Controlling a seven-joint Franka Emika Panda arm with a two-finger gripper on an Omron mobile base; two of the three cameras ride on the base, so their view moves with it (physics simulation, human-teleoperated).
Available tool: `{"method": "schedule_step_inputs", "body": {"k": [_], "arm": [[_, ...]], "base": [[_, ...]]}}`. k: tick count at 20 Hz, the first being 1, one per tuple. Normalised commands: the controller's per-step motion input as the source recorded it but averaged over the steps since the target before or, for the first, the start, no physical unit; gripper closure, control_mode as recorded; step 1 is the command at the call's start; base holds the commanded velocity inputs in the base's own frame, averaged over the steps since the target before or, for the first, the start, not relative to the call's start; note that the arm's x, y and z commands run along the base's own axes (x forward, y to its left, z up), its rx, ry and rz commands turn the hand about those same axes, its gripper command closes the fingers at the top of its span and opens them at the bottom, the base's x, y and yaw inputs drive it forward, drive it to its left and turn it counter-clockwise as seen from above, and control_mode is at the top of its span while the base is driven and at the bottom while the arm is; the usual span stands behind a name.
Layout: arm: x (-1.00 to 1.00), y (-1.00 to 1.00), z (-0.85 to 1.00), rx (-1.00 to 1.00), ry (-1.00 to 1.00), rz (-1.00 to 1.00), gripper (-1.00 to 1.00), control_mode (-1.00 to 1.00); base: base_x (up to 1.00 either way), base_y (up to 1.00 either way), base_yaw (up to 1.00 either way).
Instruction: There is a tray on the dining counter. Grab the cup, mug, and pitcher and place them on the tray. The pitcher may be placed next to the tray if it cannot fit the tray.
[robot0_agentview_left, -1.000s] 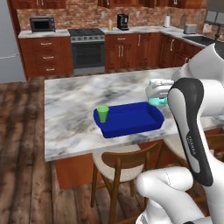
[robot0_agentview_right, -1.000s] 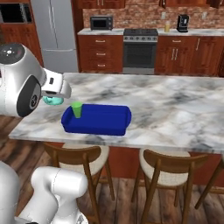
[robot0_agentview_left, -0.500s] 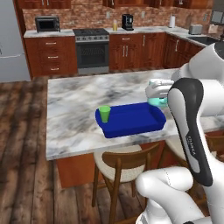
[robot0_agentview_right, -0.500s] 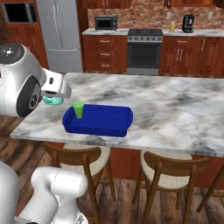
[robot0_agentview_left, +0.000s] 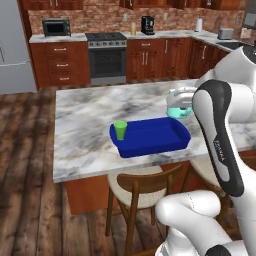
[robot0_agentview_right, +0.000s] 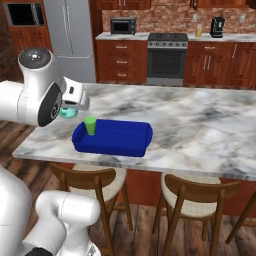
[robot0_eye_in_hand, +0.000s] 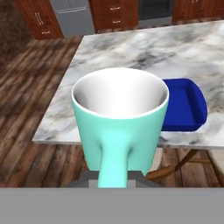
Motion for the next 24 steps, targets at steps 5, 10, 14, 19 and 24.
{"method": "schedule_step_inputs", "body": {"k": [5, 10, 14, 19, 24], "arm": [[0.57, -0.11, -0.23, 0.03, 0.08, 0.08, 1.0, -1.0], [0.47, -0.04, -0.24, 0.01, 0.09, 0.08, 1.0, -1.0], [0.32, -0.02, -0.2, 0.01, 0.08, 0.08, 1.0, -1.0], [0.25, 0.0, -0.21, 0.01, 0.11, 0.08, 1.0, -1.0], [0.14, 0.0, -0.19, 0.02, 0.11, 0.08, 1.0, -1.0]], "base": [[0.0, 0.0, 0.0], [0.0, 0.0, 0.0], [0.0, 0.0, 0.0], [0.0, 0.0, 0.0], [0.0, 0.0, 0.0]]}}
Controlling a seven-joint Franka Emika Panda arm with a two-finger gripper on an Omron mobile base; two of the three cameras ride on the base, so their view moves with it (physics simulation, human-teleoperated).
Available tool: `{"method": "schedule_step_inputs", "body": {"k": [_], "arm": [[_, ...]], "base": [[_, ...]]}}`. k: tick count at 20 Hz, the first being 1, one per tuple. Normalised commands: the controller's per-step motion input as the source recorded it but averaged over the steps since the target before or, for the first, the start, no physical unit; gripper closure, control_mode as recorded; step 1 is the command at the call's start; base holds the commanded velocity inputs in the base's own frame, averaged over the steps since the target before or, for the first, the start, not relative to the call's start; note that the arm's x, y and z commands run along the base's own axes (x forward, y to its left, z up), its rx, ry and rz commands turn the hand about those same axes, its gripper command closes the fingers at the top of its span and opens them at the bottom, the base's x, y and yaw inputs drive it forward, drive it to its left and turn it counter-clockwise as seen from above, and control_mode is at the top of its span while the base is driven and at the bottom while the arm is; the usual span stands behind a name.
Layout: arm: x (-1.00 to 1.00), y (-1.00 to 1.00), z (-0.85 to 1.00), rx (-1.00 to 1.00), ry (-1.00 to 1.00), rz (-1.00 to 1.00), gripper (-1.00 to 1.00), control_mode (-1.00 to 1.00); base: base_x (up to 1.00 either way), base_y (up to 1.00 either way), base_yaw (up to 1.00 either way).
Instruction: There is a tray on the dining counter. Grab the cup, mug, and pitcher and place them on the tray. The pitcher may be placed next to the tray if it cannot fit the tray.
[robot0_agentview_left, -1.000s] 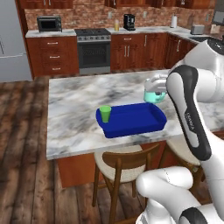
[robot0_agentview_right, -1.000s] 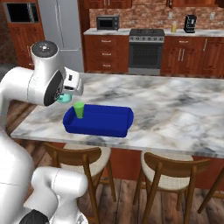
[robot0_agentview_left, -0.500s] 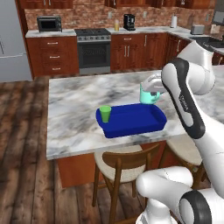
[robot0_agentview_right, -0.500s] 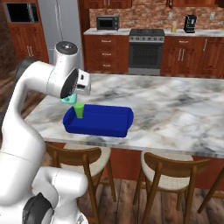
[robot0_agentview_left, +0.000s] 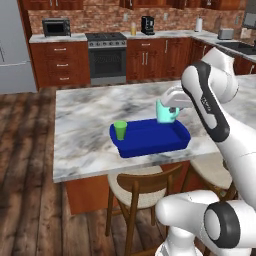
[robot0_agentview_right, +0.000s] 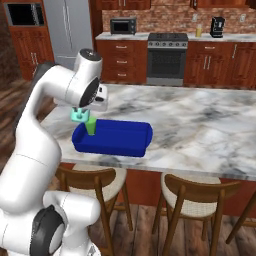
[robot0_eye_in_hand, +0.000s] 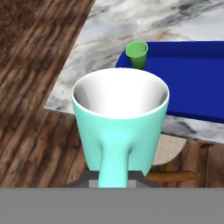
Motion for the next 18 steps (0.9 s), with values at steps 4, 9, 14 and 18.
{"method": "schedule_step_inputs", "body": {"k": [4, 9, 14, 18], "arm": [[0.25, 0.0, -0.25, 0.01, 0.13, 0.06, 1.0, -1.0], [0.31, 0.0, -0.22, 0.01, 0.14, 0.06, 1.0, -1.0], [0.27, 0.0, -0.24, 0.01, 0.13, 0.06, 1.0, -1.0], [0.27, 0.0, -0.16, 0.01, 0.14, 0.06, 1.0, -1.0]], "base": [[0.0, 0.0, 0.0], [0.0, 0.0, 0.0], [0.0, 0.0, 0.0], [0.0, 0.0, 0.0]]}}
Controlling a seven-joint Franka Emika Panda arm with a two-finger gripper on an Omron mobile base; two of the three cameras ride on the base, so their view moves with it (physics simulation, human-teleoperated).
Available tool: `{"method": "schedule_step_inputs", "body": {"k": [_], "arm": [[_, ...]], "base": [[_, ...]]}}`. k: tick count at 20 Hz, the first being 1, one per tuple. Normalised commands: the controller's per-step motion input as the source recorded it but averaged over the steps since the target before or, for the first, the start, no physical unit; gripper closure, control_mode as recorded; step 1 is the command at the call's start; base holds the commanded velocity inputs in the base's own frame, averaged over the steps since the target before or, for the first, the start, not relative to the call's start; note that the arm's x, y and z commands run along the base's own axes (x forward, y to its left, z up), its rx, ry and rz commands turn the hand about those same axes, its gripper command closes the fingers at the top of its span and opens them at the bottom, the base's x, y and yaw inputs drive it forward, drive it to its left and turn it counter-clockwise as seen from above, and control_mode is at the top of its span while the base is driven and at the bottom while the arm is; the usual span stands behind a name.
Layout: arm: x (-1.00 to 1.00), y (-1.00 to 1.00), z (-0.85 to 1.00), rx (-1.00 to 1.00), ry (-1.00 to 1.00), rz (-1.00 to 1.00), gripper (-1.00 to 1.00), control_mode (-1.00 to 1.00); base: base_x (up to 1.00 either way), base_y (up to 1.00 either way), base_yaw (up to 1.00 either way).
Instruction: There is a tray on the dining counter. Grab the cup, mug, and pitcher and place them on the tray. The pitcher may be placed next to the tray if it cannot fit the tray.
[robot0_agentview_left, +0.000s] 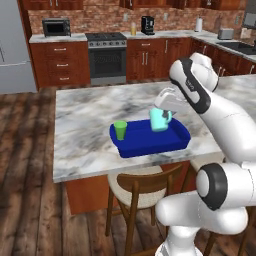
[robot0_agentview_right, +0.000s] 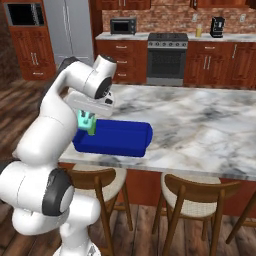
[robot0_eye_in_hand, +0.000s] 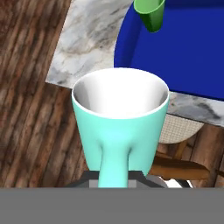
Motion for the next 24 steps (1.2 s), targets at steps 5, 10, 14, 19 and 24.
{"method": "schedule_step_inputs", "body": {"k": [5, 10, 14, 19, 24], "arm": [[0.36, 0.0, -0.25, 0.01, 0.12, 0.05, 1.0, -1.0], [0.36, 0.0, -0.26, 0.0, 0.03, 0.03, 1.0, -1.0], [0.16, 0.0, -0.23, 0.0, -0.05, 0.02, 1.0, -1.0], [0.12, 0.0, -0.19, 0.0, -0.15, 0.01, 1.0, -1.0], [0.04, 0.0, -0.19, 0.0, -0.2, 0.01, 1.0, -1.0]], "base": [[0.0, 0.0, 0.0], [0.0, 0.0, 0.0], [0.0, 0.0, 0.0], [0.0, 0.0, 0.0], [0.0, 0.0, 0.0]]}}
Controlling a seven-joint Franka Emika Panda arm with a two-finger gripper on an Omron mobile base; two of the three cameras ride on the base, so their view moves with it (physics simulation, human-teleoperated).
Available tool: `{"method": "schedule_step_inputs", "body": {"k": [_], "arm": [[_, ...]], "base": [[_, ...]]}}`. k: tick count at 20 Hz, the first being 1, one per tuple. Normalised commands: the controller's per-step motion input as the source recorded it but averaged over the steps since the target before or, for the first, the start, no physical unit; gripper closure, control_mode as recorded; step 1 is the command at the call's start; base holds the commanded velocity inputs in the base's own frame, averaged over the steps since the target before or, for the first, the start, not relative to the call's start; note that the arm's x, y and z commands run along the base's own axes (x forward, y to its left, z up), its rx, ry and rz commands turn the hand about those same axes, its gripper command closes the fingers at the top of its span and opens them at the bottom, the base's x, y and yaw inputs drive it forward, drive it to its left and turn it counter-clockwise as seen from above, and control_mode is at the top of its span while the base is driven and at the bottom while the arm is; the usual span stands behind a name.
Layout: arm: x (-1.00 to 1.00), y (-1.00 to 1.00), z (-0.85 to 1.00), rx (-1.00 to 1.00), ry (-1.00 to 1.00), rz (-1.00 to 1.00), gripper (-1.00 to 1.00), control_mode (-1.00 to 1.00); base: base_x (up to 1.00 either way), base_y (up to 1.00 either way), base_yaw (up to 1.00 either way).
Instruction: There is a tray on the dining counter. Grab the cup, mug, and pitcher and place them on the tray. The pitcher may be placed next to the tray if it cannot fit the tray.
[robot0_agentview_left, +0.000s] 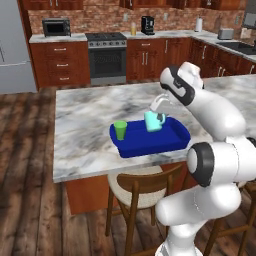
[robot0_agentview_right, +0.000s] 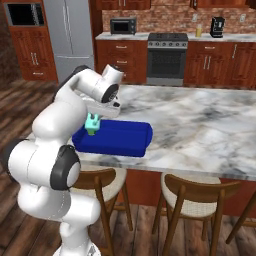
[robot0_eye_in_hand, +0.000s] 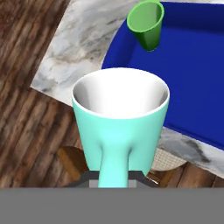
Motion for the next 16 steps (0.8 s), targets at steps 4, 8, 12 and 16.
{"method": "schedule_step_inputs", "body": {"k": [4, 8, 12, 16], "arm": [[0.0, 0.0, -0.21, 0.0, -0.24, 0.0, 1.0, -1.0], [0.0, 0.0, -0.1, 0.01, -0.27, 0.0, 1.0, -1.0], [0.0, 0.0, -0.07, 0.02, -0.27, 0.0, 1.0, -1.0], [0.0, 0.0, -0.08, 0.02, -0.22, 0.0, 1.0, -1.0]], "base": [[0.0, 0.0, 0.0], [0.0, 0.0, 0.0], [0.0, 0.0, 0.0], [0.0, 0.0, 0.0]]}}
